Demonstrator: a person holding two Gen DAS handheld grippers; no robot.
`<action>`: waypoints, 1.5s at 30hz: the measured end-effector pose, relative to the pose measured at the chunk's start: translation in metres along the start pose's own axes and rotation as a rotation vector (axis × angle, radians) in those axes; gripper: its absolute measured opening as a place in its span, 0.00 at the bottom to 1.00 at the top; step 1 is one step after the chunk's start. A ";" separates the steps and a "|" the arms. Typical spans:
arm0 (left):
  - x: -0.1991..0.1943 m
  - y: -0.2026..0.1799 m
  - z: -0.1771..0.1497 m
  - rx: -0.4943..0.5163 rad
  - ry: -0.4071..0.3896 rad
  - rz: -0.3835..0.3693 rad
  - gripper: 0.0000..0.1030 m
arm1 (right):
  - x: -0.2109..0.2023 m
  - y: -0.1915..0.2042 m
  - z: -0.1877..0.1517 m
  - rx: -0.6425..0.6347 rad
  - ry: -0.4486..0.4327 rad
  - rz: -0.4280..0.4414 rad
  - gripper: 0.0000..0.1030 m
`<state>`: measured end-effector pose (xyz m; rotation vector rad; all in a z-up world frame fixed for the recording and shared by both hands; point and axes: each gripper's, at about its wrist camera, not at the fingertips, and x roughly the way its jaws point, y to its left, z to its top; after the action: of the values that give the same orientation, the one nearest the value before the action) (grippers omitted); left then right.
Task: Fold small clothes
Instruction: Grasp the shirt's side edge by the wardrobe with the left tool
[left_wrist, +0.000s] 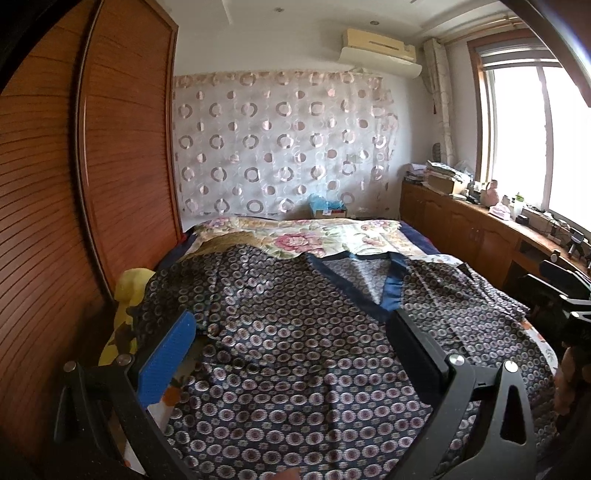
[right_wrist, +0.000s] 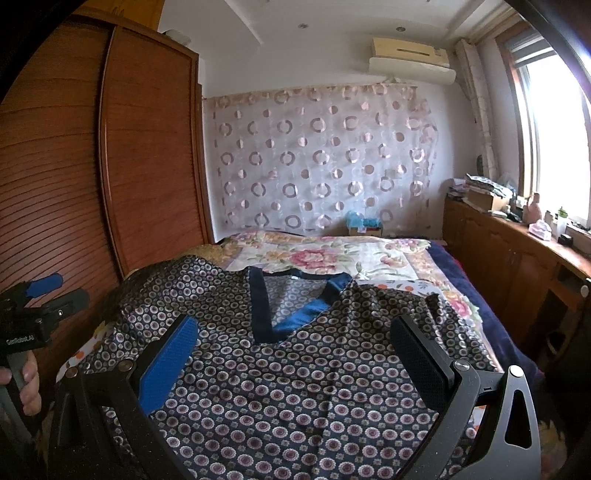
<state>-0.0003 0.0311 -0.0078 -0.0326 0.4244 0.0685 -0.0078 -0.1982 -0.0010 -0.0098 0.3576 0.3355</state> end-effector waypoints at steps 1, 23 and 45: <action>0.002 0.005 -0.001 -0.004 0.005 0.005 1.00 | 0.001 0.001 0.000 -0.005 0.004 0.005 1.00; 0.059 0.097 -0.026 0.017 0.144 0.098 1.00 | 0.040 -0.006 0.011 -0.102 0.100 0.080 1.00; 0.168 0.148 -0.035 0.105 0.389 0.147 0.36 | 0.088 0.015 0.025 -0.184 0.197 0.185 1.00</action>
<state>0.1266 0.1875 -0.1118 0.0908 0.8189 0.1859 0.0737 -0.1536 -0.0068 -0.1925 0.5237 0.5518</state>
